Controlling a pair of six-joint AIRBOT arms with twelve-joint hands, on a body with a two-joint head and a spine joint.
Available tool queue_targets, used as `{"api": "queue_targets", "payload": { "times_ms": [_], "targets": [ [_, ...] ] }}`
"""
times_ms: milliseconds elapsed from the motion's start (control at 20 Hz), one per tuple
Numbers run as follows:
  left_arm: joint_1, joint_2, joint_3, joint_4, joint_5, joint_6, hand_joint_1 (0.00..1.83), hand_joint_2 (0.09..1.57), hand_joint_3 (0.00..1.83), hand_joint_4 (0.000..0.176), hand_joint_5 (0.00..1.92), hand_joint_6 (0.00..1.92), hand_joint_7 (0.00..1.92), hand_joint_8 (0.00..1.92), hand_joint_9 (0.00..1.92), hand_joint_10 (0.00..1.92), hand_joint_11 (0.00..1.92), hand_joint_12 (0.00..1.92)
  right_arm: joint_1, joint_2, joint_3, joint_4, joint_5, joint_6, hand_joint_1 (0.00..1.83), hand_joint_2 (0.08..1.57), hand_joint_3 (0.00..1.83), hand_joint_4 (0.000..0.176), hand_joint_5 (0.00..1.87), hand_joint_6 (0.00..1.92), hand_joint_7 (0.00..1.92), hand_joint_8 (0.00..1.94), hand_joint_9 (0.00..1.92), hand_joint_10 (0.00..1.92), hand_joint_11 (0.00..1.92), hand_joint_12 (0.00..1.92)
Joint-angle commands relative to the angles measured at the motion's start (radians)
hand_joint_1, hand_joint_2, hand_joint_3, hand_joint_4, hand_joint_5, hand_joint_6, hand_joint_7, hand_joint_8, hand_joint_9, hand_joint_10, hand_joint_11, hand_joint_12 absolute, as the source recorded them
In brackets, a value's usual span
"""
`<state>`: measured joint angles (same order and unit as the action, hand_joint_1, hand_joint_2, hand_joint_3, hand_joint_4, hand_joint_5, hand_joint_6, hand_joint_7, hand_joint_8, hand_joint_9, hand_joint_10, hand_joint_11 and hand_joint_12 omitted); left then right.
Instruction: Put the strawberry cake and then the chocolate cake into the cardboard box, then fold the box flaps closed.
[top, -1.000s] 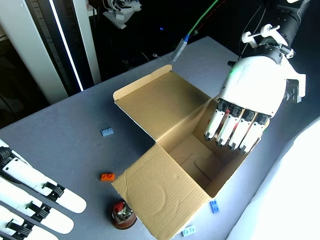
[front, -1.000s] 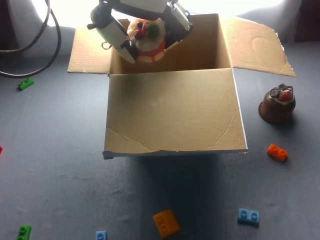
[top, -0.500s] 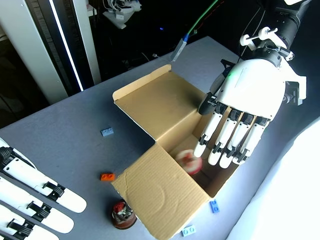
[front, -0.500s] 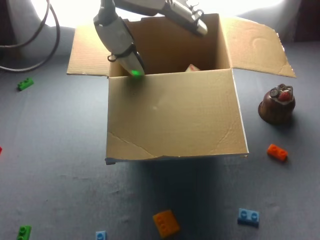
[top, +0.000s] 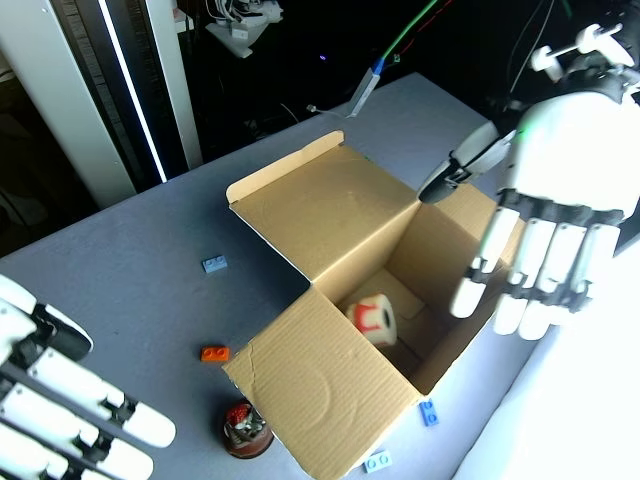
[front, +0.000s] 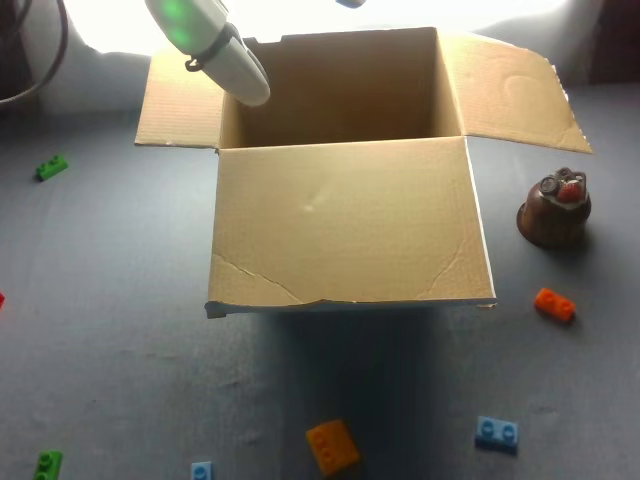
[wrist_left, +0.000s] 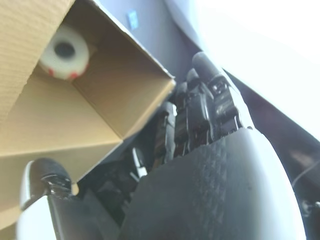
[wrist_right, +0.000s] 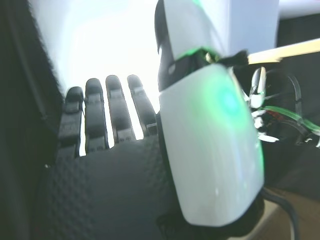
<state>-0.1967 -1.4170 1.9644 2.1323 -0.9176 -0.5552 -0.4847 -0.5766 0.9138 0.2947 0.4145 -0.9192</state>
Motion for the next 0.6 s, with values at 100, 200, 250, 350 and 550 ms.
{"api": "queue_targets", "payload": {
  "times_ms": [100, 200, 250, 350, 550],
  "targets": [
    [-0.025, 0.056, -0.002, -0.028, 0.015, -0.022, 0.00, 1.07, 0.03, 0.083, 0.19, 0.01, 0.19, 0.00, 0.26, 0.01, 0.00, 0.98, -0.027, -0.032, 0.067, -0.002, 0.106, 0.182, 0.92, 1.04, 0.00, 0.000, 0.05, 0.01, 0.10, 0.01, 0.08, 0.01, 0.01, 0.02],
    [-0.035, 0.090, -0.018, 0.000, 0.008, -0.027, 0.00, 1.07, 0.03, 0.086, 0.19, 0.01, 0.19, 0.00, 0.26, 0.01, 0.00, 0.98, -0.030, -0.071, 0.125, -0.122, 0.121, 0.438, 0.91, 1.04, 0.00, 0.000, 0.05, 0.01, 0.10, 0.01, 0.08, 0.01, 0.00, 0.02],
    [-0.039, 0.110, -0.022, 0.014, 0.003, -0.034, 0.00, 1.07, 0.02, 0.084, 0.21, 0.01, 0.21, 0.01, 0.27, 0.01, 0.00, 0.98, -0.033, -0.098, 0.161, -0.145, 0.124, 0.539, 0.99, 1.05, 0.00, 0.000, 0.07, 0.01, 0.11, 0.01, 0.08, 0.01, 0.02, 0.03],
    [-0.042, 0.139, -0.026, 0.033, -0.006, -0.053, 0.00, 1.05, 0.01, 0.083, 0.20, 0.00, 0.20, 0.00, 0.26, 0.01, 0.00, 0.95, -0.033, -0.140, 0.209, -0.145, 0.130, 0.587, 1.09, 1.04, 0.00, 0.000, 0.09, 0.01, 0.12, 0.01, 0.09, 0.01, 0.00, 0.16],
    [-0.038, 0.191, -0.035, 0.052, -0.029, -0.074, 0.00, 1.05, 0.00, 0.078, 0.19, 0.00, 0.20, 0.00, 0.22, 0.00, 0.00, 0.92, -0.032, -0.220, 0.272, -0.145, 0.128, 0.589, 1.18, 1.04, 0.00, 0.000, 0.07, 0.00, 0.11, 0.01, 0.06, 0.01, 0.01, 0.01]
  ]
}}
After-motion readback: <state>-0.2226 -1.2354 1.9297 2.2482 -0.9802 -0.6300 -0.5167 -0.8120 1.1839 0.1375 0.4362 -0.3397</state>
